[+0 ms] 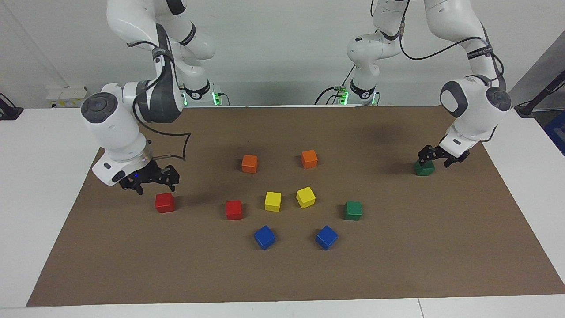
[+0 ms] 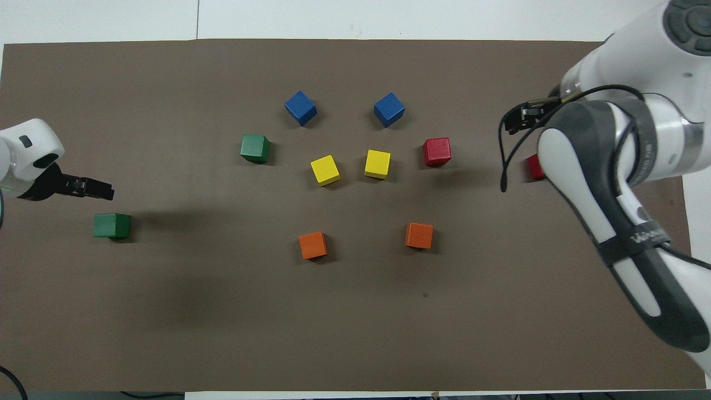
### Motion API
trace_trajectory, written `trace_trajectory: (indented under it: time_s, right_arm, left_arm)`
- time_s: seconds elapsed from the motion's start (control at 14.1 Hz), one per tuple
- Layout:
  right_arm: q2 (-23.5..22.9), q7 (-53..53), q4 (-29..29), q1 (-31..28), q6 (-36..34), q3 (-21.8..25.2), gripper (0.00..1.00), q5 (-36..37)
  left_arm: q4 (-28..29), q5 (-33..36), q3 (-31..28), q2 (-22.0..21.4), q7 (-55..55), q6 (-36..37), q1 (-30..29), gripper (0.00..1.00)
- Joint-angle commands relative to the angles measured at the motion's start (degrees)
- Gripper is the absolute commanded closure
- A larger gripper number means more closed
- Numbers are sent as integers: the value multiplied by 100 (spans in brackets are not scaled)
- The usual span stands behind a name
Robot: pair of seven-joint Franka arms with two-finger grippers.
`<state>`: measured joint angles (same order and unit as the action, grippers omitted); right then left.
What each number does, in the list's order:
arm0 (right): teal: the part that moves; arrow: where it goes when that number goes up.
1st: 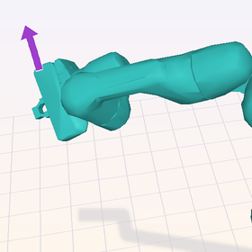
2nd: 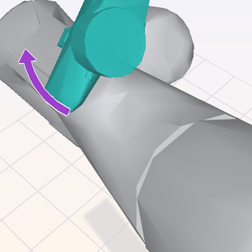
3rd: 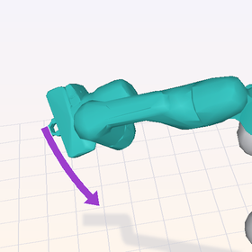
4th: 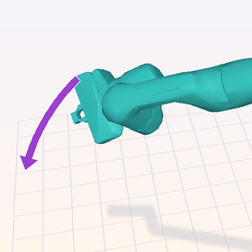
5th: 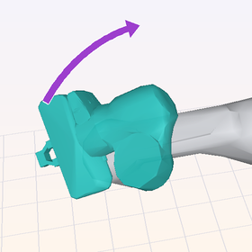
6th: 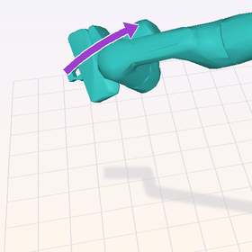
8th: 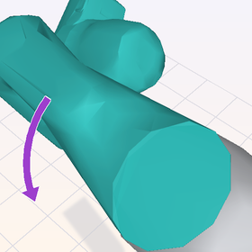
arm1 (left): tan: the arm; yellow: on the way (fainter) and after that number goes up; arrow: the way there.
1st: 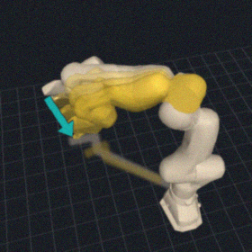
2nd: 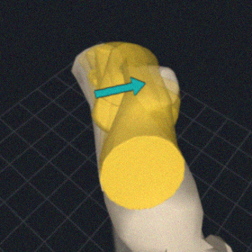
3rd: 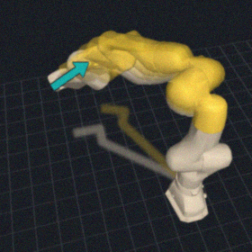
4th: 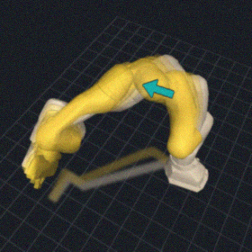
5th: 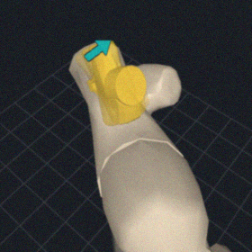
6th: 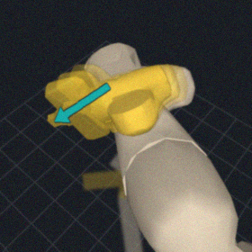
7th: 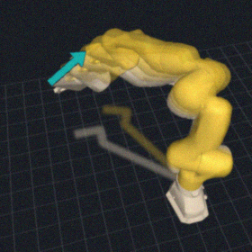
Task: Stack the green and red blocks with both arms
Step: 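Move the left gripper to the second green while the right gripper reaches red, then grasp the second green with the left gripper while the right gripper grasps red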
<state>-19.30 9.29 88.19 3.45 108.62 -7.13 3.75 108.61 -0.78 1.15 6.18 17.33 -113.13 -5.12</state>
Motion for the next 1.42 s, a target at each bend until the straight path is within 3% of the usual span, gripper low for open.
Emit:
trace_trajectory:
  time_s: [0.0,0.21,0.5,0.78,1.35]
  right_arm:
    - [-416,756,-398,392,-60,-8,1,135]
    - [-653,1013,-434,639,369,-8,1,144]
    - [-917,1179,-364,727,862,-8,2,135]
    - [-1093,1390,-268,780,1249,-17,2,108]
    - [-971,1356,865,815,2329,-17,4,117]
  left_arm:
    - [-1024,-71,-45,594,-317,424,668,0]
    - [-1122,-431,-54,813,-948,170,1310,0]
    - [-1289,-485,-62,1411,-1643,-515,1978,0]
    - [-1377,-485,-54,1833,-1768,-955,2146,0]
    - [-1413,-511,-45,2177,-1776,-1544,2216,0]
